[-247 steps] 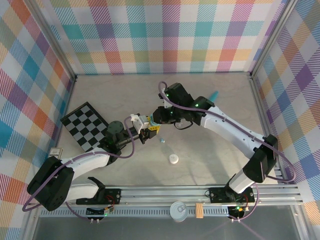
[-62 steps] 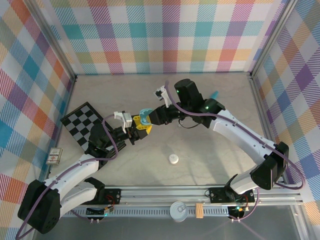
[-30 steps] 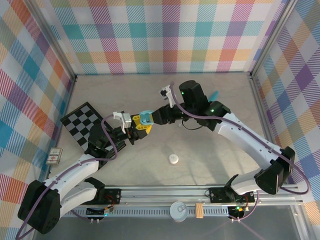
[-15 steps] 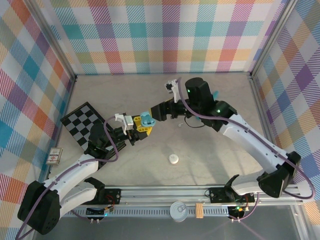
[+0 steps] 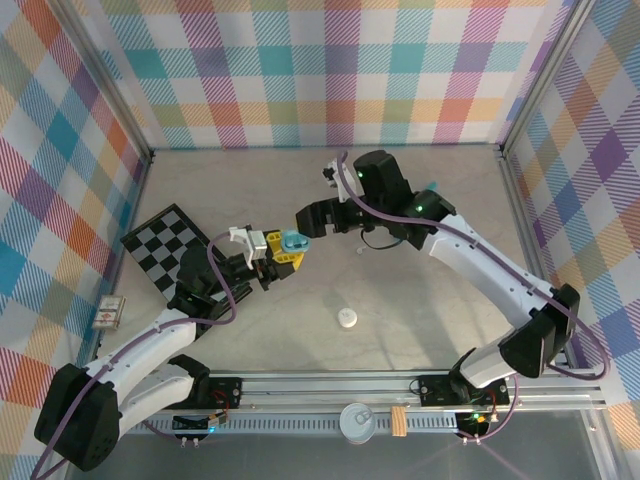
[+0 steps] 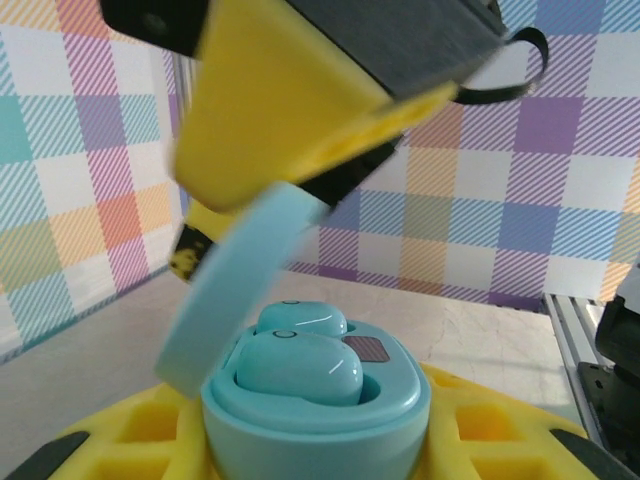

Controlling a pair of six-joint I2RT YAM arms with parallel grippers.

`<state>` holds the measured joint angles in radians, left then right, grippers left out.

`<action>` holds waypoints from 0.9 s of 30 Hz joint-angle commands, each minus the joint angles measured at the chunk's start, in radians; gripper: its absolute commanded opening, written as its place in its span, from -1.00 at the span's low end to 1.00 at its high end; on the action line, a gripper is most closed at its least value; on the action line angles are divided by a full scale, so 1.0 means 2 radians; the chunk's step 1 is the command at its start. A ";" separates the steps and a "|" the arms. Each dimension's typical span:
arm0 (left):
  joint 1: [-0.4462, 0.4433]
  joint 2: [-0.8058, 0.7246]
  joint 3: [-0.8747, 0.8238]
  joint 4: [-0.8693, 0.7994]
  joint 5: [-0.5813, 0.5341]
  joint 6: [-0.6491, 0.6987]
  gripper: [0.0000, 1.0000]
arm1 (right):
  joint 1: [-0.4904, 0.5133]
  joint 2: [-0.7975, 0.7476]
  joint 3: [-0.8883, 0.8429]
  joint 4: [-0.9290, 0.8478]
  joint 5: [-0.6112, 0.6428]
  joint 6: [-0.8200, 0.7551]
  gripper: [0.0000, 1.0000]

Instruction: Insert wireless bluetooth earbuds into charging case

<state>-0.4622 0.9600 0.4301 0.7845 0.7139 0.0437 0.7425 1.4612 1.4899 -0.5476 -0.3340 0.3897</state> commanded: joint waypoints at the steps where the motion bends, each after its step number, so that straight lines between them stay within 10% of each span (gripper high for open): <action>1: -0.001 0.002 0.021 0.022 -0.008 -0.008 -0.60 | -0.003 -0.032 -0.022 0.005 -0.013 0.014 0.82; 15: -0.013 0.028 0.014 0.104 -0.054 -0.029 -0.60 | -0.045 -0.046 -0.201 0.409 -0.214 0.385 0.64; 27: -0.025 0.052 0.036 0.083 -0.059 -0.005 -0.60 | -0.037 -0.003 -0.222 0.528 -0.244 0.490 -0.04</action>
<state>-0.4957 1.0595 0.4633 0.9260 0.5995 0.0036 0.6582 1.4490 1.0542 0.3965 -0.7803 1.3003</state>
